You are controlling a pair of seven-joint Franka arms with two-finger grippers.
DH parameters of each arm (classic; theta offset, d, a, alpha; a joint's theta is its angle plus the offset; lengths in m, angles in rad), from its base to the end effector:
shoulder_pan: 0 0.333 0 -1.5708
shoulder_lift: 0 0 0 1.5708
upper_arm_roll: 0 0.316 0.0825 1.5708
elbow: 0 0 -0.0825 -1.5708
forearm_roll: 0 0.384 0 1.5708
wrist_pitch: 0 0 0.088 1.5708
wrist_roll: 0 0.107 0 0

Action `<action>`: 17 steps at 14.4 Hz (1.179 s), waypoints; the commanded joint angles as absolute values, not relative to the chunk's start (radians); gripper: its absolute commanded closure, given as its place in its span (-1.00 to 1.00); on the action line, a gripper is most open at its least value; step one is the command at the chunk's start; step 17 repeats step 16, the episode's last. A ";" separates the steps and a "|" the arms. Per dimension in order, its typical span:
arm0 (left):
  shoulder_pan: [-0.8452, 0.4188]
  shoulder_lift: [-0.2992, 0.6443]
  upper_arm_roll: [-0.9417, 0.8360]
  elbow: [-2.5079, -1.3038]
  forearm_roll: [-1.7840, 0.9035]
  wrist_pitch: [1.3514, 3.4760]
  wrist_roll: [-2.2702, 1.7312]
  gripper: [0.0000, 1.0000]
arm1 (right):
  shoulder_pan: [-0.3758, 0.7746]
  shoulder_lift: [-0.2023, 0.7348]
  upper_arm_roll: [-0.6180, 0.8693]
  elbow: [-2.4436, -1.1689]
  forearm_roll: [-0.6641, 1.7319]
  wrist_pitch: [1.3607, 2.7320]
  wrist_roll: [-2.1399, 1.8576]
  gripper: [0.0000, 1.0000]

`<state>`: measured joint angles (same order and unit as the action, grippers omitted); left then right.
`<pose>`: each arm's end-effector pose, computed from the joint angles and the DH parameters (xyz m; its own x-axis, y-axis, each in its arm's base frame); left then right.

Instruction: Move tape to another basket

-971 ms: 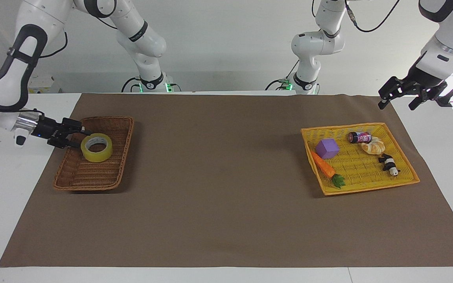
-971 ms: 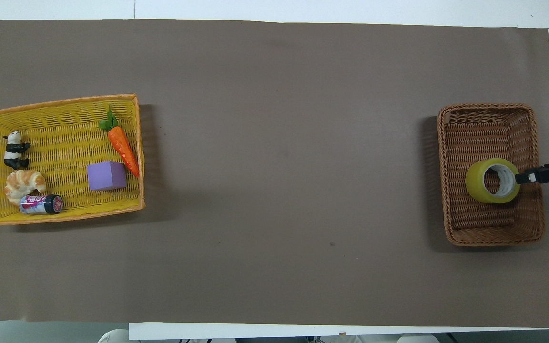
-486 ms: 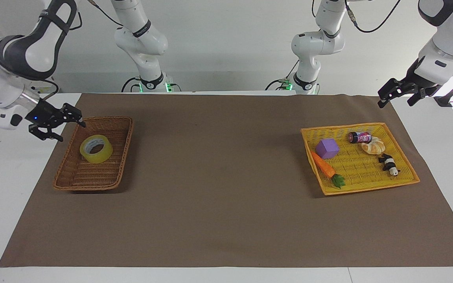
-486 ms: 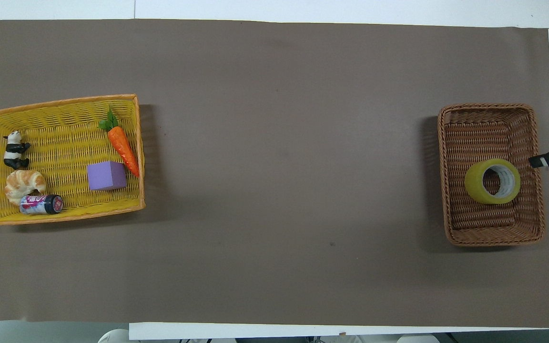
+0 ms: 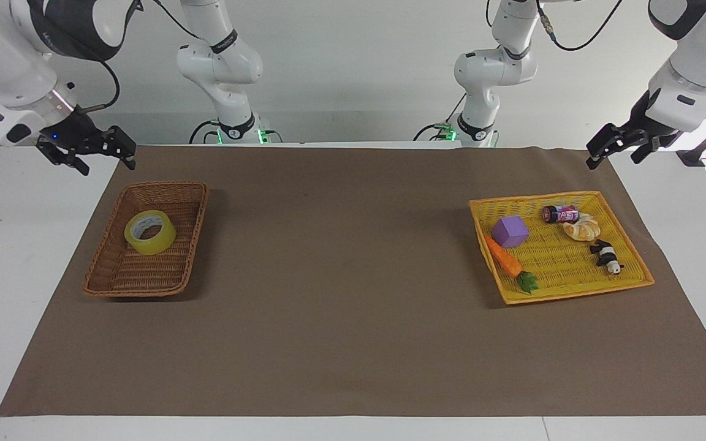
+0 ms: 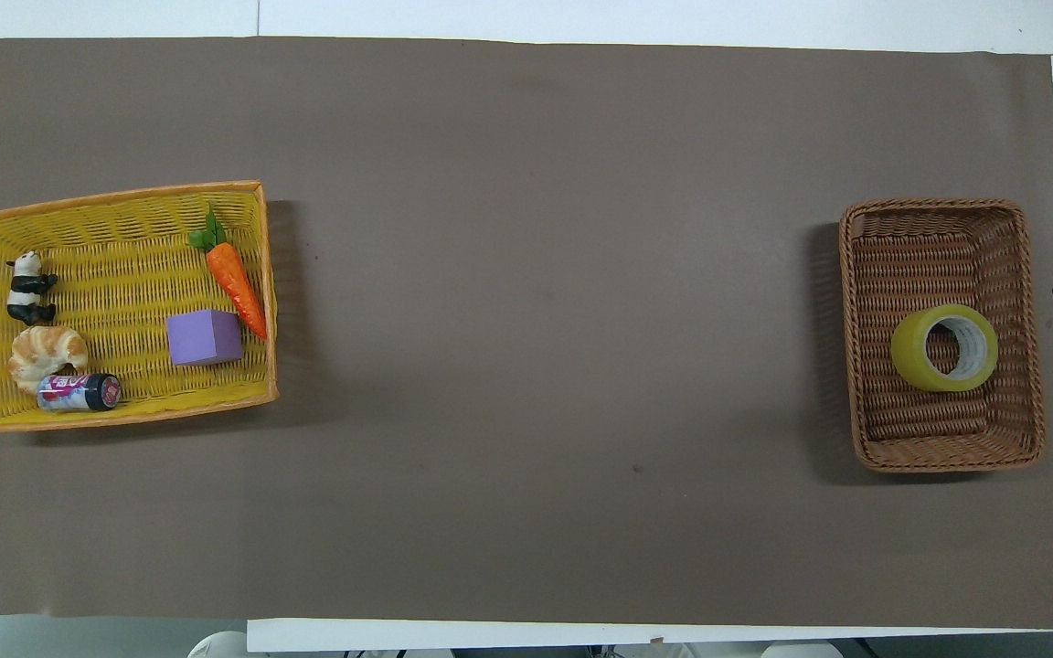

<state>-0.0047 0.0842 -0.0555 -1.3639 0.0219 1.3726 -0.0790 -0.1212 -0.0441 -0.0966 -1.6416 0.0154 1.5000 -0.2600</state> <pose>0.5587 -0.0294 0.6566 0.9970 0.0231 -0.0737 0.0215 -0.9995 -0.0230 0.5193 -0.1143 0.6094 0.9950 0.0446 -0.0892 0.0408 -0.9982 -0.0441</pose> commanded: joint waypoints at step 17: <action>0.017 0.012 -0.051 -1.491 0.043 1.361 -0.091 -1.00 | 0.031 -0.026 -0.161 -1.549 -0.057 1.405 -0.150 -1.00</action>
